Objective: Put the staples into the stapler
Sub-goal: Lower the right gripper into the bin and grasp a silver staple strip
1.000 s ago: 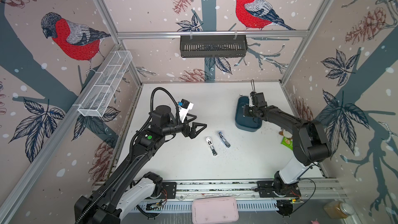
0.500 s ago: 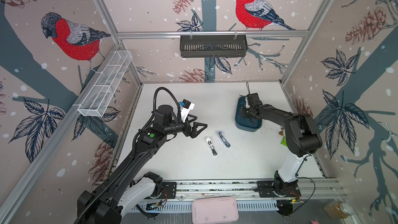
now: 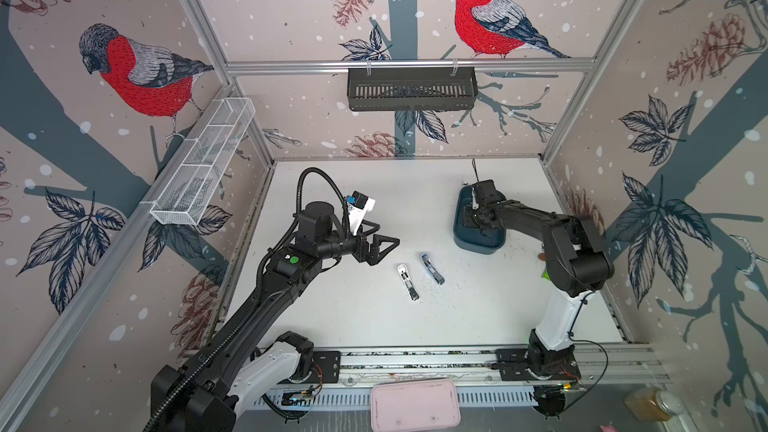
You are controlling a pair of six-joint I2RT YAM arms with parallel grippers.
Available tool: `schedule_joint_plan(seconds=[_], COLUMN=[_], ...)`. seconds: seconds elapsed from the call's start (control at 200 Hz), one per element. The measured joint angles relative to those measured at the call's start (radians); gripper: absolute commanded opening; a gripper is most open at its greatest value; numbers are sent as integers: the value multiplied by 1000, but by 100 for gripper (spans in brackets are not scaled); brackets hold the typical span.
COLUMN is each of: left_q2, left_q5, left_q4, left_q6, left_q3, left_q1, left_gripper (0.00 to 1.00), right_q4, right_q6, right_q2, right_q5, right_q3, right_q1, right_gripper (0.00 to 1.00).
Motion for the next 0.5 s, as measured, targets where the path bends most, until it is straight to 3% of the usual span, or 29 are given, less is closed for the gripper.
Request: schedule_joint_plan(seconds=[0.5], left_q2=[0], left_q5=[2], left_q4=[0], left_q6=[0], left_q3=[0], left_q1=[11], left_gripper=[97], right_q4=[-6], right_q6=[2], right_q2=[45], right_q5=[43], right_q3=[35], right_q1=[19], right_gripper=[23])
